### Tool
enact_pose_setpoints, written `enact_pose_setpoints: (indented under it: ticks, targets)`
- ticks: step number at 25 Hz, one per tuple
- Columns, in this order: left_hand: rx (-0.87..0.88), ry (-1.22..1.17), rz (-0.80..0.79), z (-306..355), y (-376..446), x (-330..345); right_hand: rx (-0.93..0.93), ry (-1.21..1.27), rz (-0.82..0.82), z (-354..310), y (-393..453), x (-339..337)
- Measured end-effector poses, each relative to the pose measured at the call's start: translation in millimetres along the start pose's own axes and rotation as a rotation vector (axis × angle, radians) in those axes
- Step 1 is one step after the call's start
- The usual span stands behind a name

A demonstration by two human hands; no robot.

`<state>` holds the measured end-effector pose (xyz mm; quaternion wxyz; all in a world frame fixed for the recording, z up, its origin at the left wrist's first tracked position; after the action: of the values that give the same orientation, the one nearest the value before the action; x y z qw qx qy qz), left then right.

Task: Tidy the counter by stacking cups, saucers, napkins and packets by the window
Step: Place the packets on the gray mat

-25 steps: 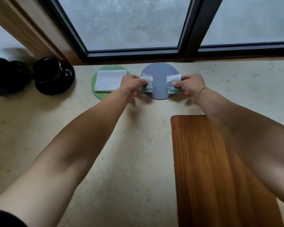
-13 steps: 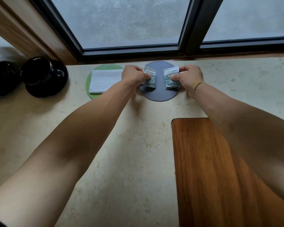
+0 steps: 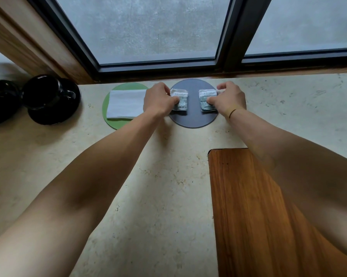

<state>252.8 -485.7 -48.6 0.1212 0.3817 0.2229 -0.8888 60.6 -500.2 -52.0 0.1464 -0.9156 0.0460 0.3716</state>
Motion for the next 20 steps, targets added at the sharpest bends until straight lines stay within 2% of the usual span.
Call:
enact_pose_setpoints:
  ticks: [5, 8, 12, 16, 20]
  targets:
    - [0.080, 0.068, 0.031, -1, -3, 1, -0.070, 0.003, 0.024, 4, -2, -2]
    - [0.323, 0.145, 0.084, 8, -7, 6, -0.227, -0.209, 0.119, 11, -11, -11]
    - [0.632, 0.369, -0.013, 28, -11, 21, -0.451, -0.441, 0.107, 43, -24, -18]
    - [0.681, 0.570, -0.136, 37, -12, 38, -0.494, -0.534, -0.020, 71, -38, -12]
    - [0.680, 0.636, -0.120, 44, -8, 44, -0.552, -0.588, 0.022, 76, -41, -6]
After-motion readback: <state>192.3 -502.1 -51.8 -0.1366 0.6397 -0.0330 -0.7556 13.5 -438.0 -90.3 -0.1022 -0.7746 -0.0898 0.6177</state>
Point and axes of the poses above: each hand's wrist, its own y-axis towards the middle knuckle, its own x-axis out of the palm, z = x × y, the point moved 1 cm from there along y, towards the middle knuckle, and after that the axes turned 6 degrees about -x, right-handed, at the moved point
